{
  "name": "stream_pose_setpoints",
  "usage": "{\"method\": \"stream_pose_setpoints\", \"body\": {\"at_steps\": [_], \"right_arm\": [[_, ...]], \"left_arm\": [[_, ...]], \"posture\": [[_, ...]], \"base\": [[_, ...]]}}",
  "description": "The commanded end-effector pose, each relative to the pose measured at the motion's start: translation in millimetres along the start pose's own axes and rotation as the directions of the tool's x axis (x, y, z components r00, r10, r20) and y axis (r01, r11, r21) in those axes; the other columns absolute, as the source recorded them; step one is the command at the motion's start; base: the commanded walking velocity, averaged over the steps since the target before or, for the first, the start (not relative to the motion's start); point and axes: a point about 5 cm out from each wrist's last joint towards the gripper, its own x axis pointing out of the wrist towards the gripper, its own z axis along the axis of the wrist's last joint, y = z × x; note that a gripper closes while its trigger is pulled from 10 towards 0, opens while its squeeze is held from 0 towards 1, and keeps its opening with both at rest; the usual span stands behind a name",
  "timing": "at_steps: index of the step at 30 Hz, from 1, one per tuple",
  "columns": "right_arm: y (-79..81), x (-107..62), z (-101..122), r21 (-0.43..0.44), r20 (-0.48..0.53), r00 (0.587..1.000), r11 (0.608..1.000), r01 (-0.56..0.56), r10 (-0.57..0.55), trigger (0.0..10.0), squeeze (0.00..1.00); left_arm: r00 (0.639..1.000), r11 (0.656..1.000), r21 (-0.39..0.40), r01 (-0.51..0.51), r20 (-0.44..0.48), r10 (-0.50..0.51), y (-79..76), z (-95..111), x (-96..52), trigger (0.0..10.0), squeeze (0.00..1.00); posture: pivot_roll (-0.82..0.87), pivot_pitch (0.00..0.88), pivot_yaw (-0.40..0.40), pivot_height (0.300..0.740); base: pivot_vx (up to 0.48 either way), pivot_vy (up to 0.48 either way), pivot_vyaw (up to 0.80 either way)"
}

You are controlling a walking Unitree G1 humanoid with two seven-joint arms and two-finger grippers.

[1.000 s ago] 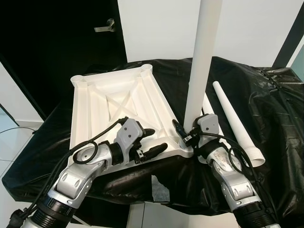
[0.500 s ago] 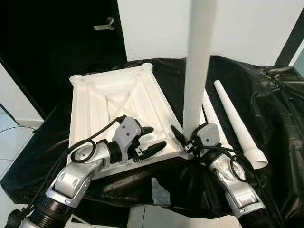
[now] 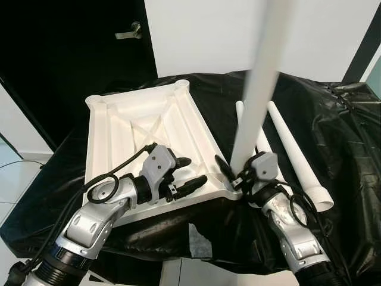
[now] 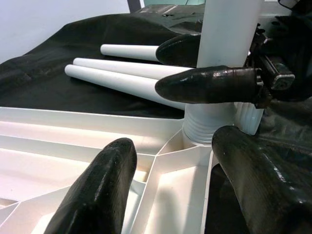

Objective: Building children table

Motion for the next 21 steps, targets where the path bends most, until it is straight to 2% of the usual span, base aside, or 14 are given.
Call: {"method": "stream_pose_setpoints", "body": {"at_steps": [1,7,12,14,16,19,21], "right_arm": [[7.2,-11.9,-35.5,0.093,-0.195,0.981,0.996,0.01,0.009,10.0,0.0],[2.9,-9.7,-36.7,0.131,-0.229,0.974,0.991,0.032,-0.001,10.0,0.0],[0.2,-9.6,-38.9,0.208,-0.247,0.969,0.976,0.064,-0.011,10.0,0.0],[0.2,-9.6,-38.9,0.208,-0.247,0.969,0.976,0.064,-0.011,10.0,0.0],[0.2,-10.8,-42.0,0.27,-0.258,0.966,0.958,0.098,-0.026,10.0,0.0],[-0.3,-12.9,-46.0,0.308,-0.273,0.961,0.942,0.131,-0.045,10.0,0.0],[0.3,-15.2,-48.0,0.298,-0.274,0.96,0.945,0.136,-0.052,10.0,0.0]], "left_arm": [[0.998,0.997,0.009,0.07,-0.009,-0.07,-0.4,2.3,-3.3,10.0,0.0],[0.998,0.998,0.01,0.07,-0.007,-0.07,-0.1,2.7,-3.1,10.0,0.0],[0.998,0.998,0.011,0.066,-0.006,-0.065,0.1,3.0,-3.3,10.0,0.0],[0.998,0.998,0.011,0.066,-0.006,-0.065,0.1,3.0,-3.3,10.0,0.0],[0.998,0.998,0.012,0.062,-0.006,-0.062,0.2,3.4,-3.5,10.0,0.0],[0.998,0.998,0.013,0.06,-0.005,-0.06,0.6,4.0,-3.5,10.0,0.0],[0.998,0.998,0.013,0.059,-0.004,-0.059,0.6,4.4,-3.4,10.0,0.0]], "posture": [[0.07,0.0,0.074,0.74],[0.07,0.0,0.073,0.74],[0.08,0.0,0.066,0.74],[0.08,0.0,0.066,0.74],[0.08,0.0,0.065,0.74],[0.08,0.0,0.066,0.74],[0.07,0.0,0.069,0.74]], "base": [[0.0,0.0,0.0],[0.0,0.0,0.0],[0.0,0.0,0.0],[0.0,0.0,0.0],[0.0,0.0,0.0],[0.0,0.0,0.0],[0.0,0.0,0.0]]}}
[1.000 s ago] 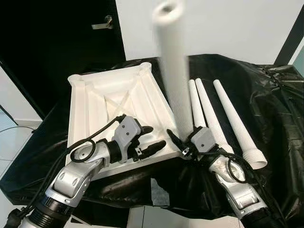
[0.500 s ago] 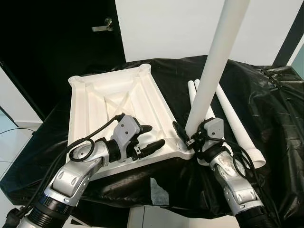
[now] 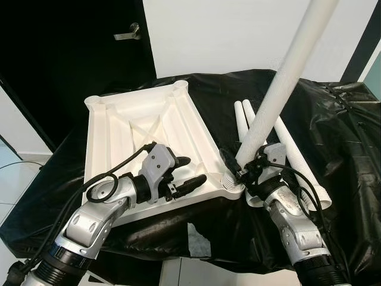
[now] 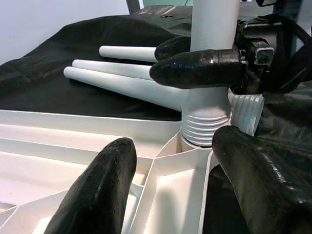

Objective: Building children table

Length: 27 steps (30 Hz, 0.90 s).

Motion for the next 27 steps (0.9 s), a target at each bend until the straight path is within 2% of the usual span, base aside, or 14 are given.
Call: {"method": "stream_pose_setpoints", "body": {"at_steps": [1,5,6,8,13,14,19,21,23,27], "right_arm": [[1.7,-16.7,-46.4,0.058,-0.23,0.973,0.998,0.037,-0.022,10.0,0.0],[3.3,-18.4,-46.4,0.006,-0.216,0.976,1.0,0.018,-0.016,10.0,0.0],[6.7,-20.4,-46.3,-0.045,-0.198,0.98,0.999,-0.02,0.011,10.0,0.0],[10.1,-22.4,-46.7,-0.071,-0.183,0.982,0.996,-0.056,0.042,10.0,0.0],[12.5,-24.5,-46.9,-0.086,-0.166,0.984,0.993,-0.083,0.068,10.0,0.0],[12.9,-29.4,-52.5,-0.128,-0.184,0.978,0.984,-0.124,0.1,10.0,0.0],[10.7,-29.7,-54.4,-0.175,-0.223,0.968,0.973,-0.153,0.112,10.0,0.0],[9.9,-28.4,-54.1,-0.158,-0.236,0.965,0.976,-0.153,0.113,10.0,0.0],[8.1,-26.4,-54.5,-0.126,-0.305,0.943,0.976,-0.179,0.134,10.0,0.0],[5.3,-25.4,-54.4,-0.123,-0.371,0.916,0.969,-0.213,0.154,10.0,0.0]], "left_arm": [[0.998,0.998,0.013,0.062,-0.004,-0.062,0.1,4.0,-3.0,10.0,0.0],[0.998,0.998,0.012,0.061,-0.003,-0.061,0.3,4.2,-2.8,10.0,0.0],[0.998,0.998,0.012,0.062,-0.002,-0.062,0.6,4.4,-2.5,10.0,0.0],[0.998,0.998,0.014,0.063,-0.002,-0.063,0.9,4.7,-2.2,10.0,0.0],[0.998,0.998,0.016,0.063,-0.001,-0.063,1.3,5.2,-2.0,10.0,0.0],[0.998,0.998,0.019,0.062,0.0,-0.062,2.4,6.0,-2.6,10.0,0.0],[0.998,0.998,0.022,0.06,-0.001,-0.06,3.3,6.5,-3.3,10.0,0.0],[0.998,0.998,0.023,0.06,-0.001,-0.06,3.2,6.6,-3.2,10.0,0.0],[0.998,0.998,0.025,0.061,0.001,-0.061,2.9,7.1,-3.0,10.0,0.0],[0.998,0.998,0.026,0.061,0.003,-0.061,3.2,7.5,-2.6,10.0,0.0]], "posture": [[0.07,0.0,0.069,0.74],[0.07,0.0,0.069,0.74],[0.07,0.0,0.072,0.74],[0.07,0.0,0.073,0.74],[0.07,0.0,0.075,0.74],[0.07,0.0,0.076,0.74],[0.07,0.0,0.077,0.74],[0.07,0.0,0.076,0.74],[0.07,0.0,0.074,0.74],[0.07,0.0,0.071,0.74]], "base": [[0.0,0.0,0.0],[0.0,0.0,0.0],[0.0,0.0,0.0],[0.0,0.0,0.0],[0.0,0.0,0.0],[0.0,0.0,0.0],[0.0,0.0,0.0],[0.0,0.0,0.0],[0.0,0.0,0.0],[0.0,0.0,0.0]]}}
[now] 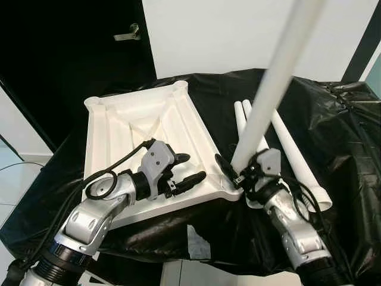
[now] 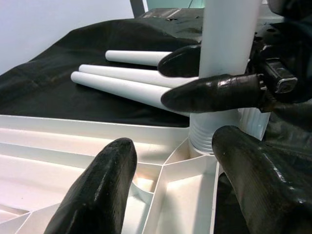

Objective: Building children table

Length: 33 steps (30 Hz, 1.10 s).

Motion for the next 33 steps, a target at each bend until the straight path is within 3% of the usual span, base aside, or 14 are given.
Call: {"method": "stream_pose_setpoints", "body": {"at_steps": [1,10,19,22,33], "right_arm": [[14.4,-19.2,-53.1,0.107,-0.296,0.953,0.994,-0.028,0.059,10.0,0.0],[0.0,-9.4,-42.0,0.186,-0.355,0.927,0.981,-0.053,0.117,10.0,0.0],[-8.3,-6.8,-40.0,0.199,-0.366,0.921,0.978,-0.06,0.131,10.0,0.0],[-13.9,-14.8,-49.0,0.237,-0.371,0.928,0.97,0.057,0.036,10.0,0.0],[-10.2,-20.2,-59.4,0.286,-0.394,0.917,0.94,0.187,-0.063,10.0,0.0]], "left_arm": [[0.998,0.997,0.015,0.069,-0.002,-0.069,-0.4,3.2,-2.4,10.0,0.0],[0.998,0.998,0.017,0.067,0.0,-0.067,0.4,3.0,-2.5,10.0,0.0],[0.997,0.997,0.017,0.072,-0.001,-0.072,0.0,3.3,-1.4,10.0,0.0],[0.997,0.997,0.017,0.071,-0.002,-0.071,-1.0,3.2,-2.6,10.0,0.0],[0.998,0.997,0.014,0.071,-0.003,-0.071,-2.3,2.7,-3.5,10.0,0.0]], "posture": [[0.07,0.0,0.071,0.74],[0.07,0.0,0.072,0.74],[0.07,0.0,0.076,0.74],[0.07,0.0,0.069,0.74],[0.07,0.0,0.074,0.74]], "base": [[0.0,0.0,0.0],[0.0,0.0,0.0],[0.0,0.0,0.0],[0.0,0.0,0.0],[0.0,0.0,0.0]]}}
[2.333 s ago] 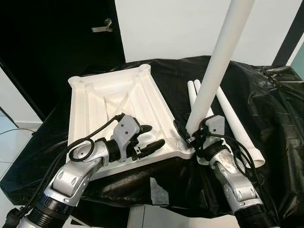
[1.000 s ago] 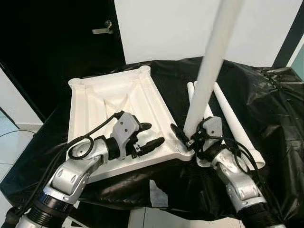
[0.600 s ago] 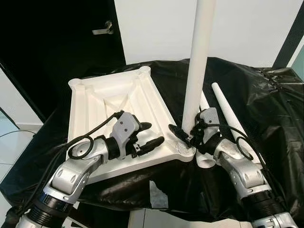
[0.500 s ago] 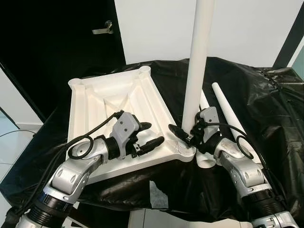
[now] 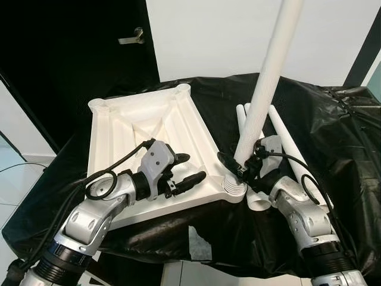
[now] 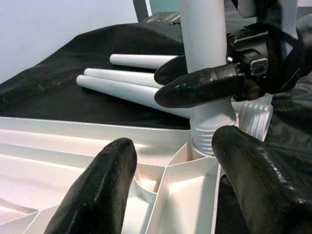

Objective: Building children table

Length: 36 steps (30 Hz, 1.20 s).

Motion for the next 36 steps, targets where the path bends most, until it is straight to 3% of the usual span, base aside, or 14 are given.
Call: {"method": "stream_pose_setpoints", "body": {"at_steps": [1,2,5,8,10,19,27,29,31,32,33,34,36], "right_arm": [[-5.1,-17.7,-59.5,0.063,-0.266,0.961,0.993,0.097,-0.077,10.0,0.0],[-5.1,-17.7,-59.5,0.063,-0.266,0.961,0.993,0.097,-0.077,10.0,0.0],[0.1,-18.0,-60.5,-0.076,-0.28,0.959,0.997,0.025,-0.045,10.0,0.0],[1.7,-18.8,-62.0,-0.107,-0.286,0.958,0.994,0.003,-0.033,10.0,0.0],[5.4,-21.7,-67.9,-0.179,-0.305,0.952,0.983,-0.044,-0.013,10.0,0.0],[17.4,-29.0,-81.9,-0.188,-0.316,0.948,0.977,-0.096,0.032,10.0,0.0],[23.7,-36.4,-89.3,-0.284,-0.321,0.944,0.943,-0.172,0.075,10.0,0.0],[24.1,-36.8,-89.3,-0.262,-0.311,0.947,0.951,-0.165,0.079,10.0,0.0],[22.3,-35.9,-86.8,-0.145,-0.271,0.961,0.984,-0.1,0.058,10.0,0.0],[22.3,-35.9,-86.8,-0.145,-0.271,0.961,0.984,-0.1,0.058,10.0,0.0],[20.7,-35.5,-85.4,-0.079,-0.256,0.966,0.995,-0.068,0.045,10.0,0.0],[20.7,-35.5,-85.4,-0.079,-0.256,0.966,0.995,-0.068,0.045,10.0,0.0],[15.3,-34.6,-83.8,0.006,-0.252,0.968,1.0,-0.02,0.02,10.0,0.0]], "left_arm": [[0.997,0.997,0.008,0.072,-0.008,-0.072,-2.0,1.2,-3.4,10.0,0.0],[0.997,0.997,0.008,0.072,-0.008,-0.072,-2.0,1.2,-3.4,10.0,0.0],[0.997,0.997,0.012,0.073,-0.011,-0.073,-1.1,1.2,-4.1,10.0,0.0],[0.997,0.997,0.012,0.073,-0.011,-0.073,-1.0,1.3,-4.1,10.0,0.0],[0.997,0.997,0.014,0.073,-0.01,-0.073,-0.6,1.9,-4.2,10.0,0.0],[0.998,0.997,0.018,0.069,-0.008,-0.069,0.2,3.2,-5.1,10.0,0.0],[0.998,0.998,0.02,0.065,-0.01,-0.065,1.6,4.6,-6.6,10.0,0.0],[0.998,0.998,0.021,0.064,-0.01,-0.064,2.2,4.9,-6.8,10.0,0.0],[0.998,0.998,0.023,0.064,-0.009,-0.064,2.9,5.3,-7.0,10.0,0.0],[0.998,0.998,0.023,0.064,-0.009,-0.064,2.9,5.3,-7.0,10.0,0.0],[0.998,0.998,0.024,0.064,-0.009,-0.064,3.0,5.5,-7.1,10.0,0.0],[0.998,0.998,0.024,0.064,-0.009,-0.064,3.0,5.5,-7.1,10.0,0.0],[0.998,0.998,0.026,0.065,-0.009,-0.065,3.5,5.6,-7.1,10.0,0.0]], "posture": [[0.07,0.0,0.074,0.74],[0.07,0.0,0.074,0.74],[0.07,0.0,0.077,0.74],[0.07,0.0,0.076,0.74],[0.08,0.0,0.076,0.74],[0.08,0.0,0.076,0.74],[0.08,0.0,0.08,0.74],[0.08,0.0,0.08,0.74],[0.07,0.0,0.083,0.74],[0.07,0.0,0.083,0.74],[0.07,0.0,0.084,0.74],[0.07,0.0,0.084,0.74],[0.07,0.0,0.085,0.74]], "base": [[0.0,0.0,0.0],[0.0,0.0,0.0],[0.0,0.0,0.0],[0.0,0.0,0.0],[0.0,0.0,0.0],[0.0,0.0,0.0],[0.0,0.0,0.0],[0.0,0.0,0.0],[0.0,0.0,0.0],[0.0,0.0,0.0],[0.0,0.0,0.0],[0.0,0.0,0.0],[0.0,0.0,0.0]]}}
